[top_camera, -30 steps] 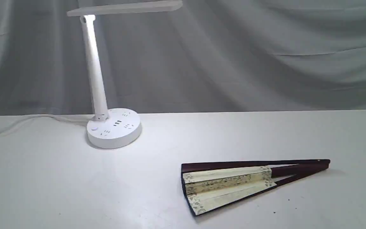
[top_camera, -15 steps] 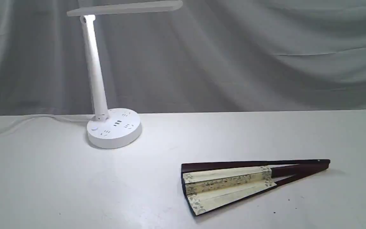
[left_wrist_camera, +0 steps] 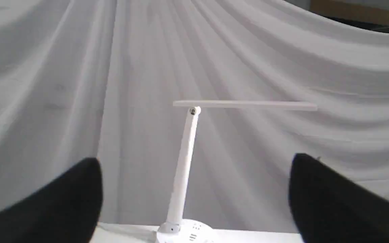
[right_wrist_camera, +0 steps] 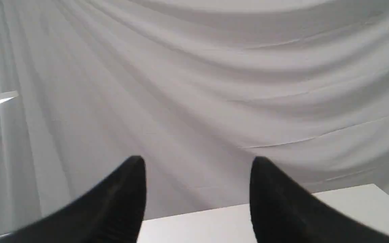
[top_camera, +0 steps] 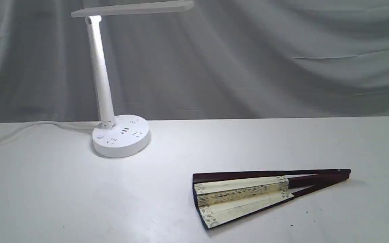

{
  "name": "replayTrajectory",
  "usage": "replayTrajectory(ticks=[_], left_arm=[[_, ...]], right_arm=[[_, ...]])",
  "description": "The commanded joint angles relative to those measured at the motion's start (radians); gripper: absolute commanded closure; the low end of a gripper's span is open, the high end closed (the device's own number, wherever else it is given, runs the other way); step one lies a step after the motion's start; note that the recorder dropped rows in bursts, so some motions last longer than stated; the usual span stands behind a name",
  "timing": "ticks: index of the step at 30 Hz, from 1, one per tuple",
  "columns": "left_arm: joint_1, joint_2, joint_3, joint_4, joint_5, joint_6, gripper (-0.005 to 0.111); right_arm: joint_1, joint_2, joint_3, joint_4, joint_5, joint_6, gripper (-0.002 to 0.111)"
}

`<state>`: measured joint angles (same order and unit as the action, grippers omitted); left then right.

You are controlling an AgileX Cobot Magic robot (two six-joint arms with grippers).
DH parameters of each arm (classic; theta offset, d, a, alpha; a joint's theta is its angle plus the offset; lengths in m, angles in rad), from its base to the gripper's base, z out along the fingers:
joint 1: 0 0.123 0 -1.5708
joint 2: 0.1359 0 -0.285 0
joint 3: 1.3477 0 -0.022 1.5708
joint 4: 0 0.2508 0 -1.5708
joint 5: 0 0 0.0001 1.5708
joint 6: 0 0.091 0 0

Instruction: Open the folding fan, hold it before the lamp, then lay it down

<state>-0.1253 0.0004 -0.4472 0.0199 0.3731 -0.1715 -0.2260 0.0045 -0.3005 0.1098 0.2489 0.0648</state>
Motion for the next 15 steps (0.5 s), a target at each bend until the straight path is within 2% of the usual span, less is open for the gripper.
replayTrajectory(ticks=[1,6,13,15], left_arm=[[-0.004,0.000,-0.027,0.029,0.000,-0.011,0.045],[-0.004,0.051,-0.067,0.029,-0.001,-0.011,0.077],[-0.004,0.212,-0.141,0.029,-0.061,-0.011,0.104],[-0.004,0.272,-0.155,0.029,-0.064,-0.011,0.107]], right_arm=[[-0.002,-0.004,-0.023,0.013,0.006,-0.001,0.060],[-0.002,0.082,-0.085,0.022,0.062,-0.001,0.058],[-0.002,0.338,-0.205,0.023,0.063,-0.013,0.052],[-0.002,0.392,-0.230,0.023,0.063,-0.013,0.052]])
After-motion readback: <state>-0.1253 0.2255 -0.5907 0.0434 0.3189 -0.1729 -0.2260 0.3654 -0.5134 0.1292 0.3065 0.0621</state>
